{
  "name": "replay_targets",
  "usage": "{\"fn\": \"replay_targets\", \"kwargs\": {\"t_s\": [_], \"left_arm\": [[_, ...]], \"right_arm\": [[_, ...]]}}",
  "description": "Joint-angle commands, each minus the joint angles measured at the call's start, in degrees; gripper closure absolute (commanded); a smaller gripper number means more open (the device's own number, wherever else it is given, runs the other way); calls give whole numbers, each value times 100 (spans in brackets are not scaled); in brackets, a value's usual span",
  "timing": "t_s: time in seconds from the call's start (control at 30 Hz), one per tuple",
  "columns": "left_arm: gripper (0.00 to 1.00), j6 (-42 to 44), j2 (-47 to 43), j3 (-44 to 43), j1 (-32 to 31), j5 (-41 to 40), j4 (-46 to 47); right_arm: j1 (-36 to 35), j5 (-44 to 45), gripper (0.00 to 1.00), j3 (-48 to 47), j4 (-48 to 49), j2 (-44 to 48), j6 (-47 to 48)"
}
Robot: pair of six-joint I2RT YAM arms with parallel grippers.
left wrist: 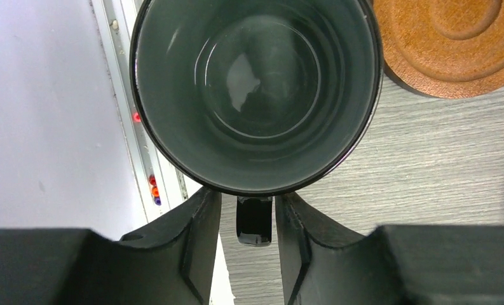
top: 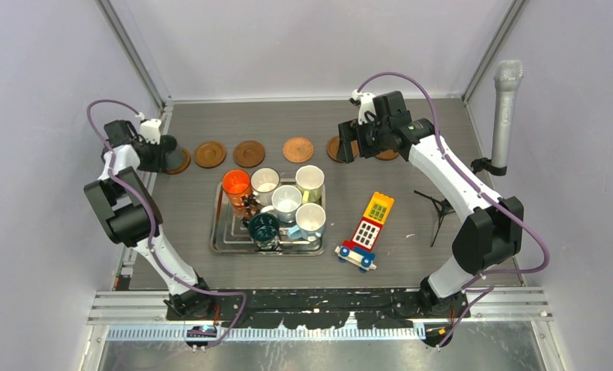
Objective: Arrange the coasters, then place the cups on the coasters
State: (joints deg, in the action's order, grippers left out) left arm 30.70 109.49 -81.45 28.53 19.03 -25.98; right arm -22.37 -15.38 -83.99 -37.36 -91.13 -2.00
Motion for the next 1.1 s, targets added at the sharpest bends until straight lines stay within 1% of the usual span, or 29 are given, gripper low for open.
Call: {"fn": "replay_targets", "kwargs": {"t_s": [0.0, 0.13, 0.27, 0.33, 0.4, 0.5, 0.6, 0.7, 0.77, 0.93, 1.07], "left_arm": [[60, 112, -431, 14, 82, -55, 15], [52, 92, -673, -75, 108, -48, -248], [41, -29, -1113, -203, 108, -108, -568], [33, -124, -1310, -338, 106, -163, -817], [31, -218, -1462, -538, 101, -162, -1081], [28, -251, -1738, -857, 88, 192, -1784], [27, -28, -2035, -867, -71, 548, -2523], [28, 700, -2399, -624, -237, 1275, -3364], [28, 1318, -2678, -311, -383, 1553, -3795], [28, 3059, -3323, 480, -820, 1950, -4797], [29, 4271, -3722, 1057, -1322, 2025, -5150]], "right_arm": [[8, -119, 11, -118, 97, 72, 42], [10, -141, 11, -103, 80, 91, 59], [12, -153, 11, -43, 89, 107, 77], [8, -188, 11, -22, 79, 113, 77], [6, -223, 11, -13, 79, 105, 73], [8, -267, 11, -21, 79, 69, 48], [5, -326, 11, -37, 88, 29, 25], [5, -400, 11, -47, 89, -17, 24], [9, -443, 11, -55, 81, -56, 17], [11, -555, 11, -83, 56, -91, -2], [5, -606, 11, -61, 9, -94, 1]]}}
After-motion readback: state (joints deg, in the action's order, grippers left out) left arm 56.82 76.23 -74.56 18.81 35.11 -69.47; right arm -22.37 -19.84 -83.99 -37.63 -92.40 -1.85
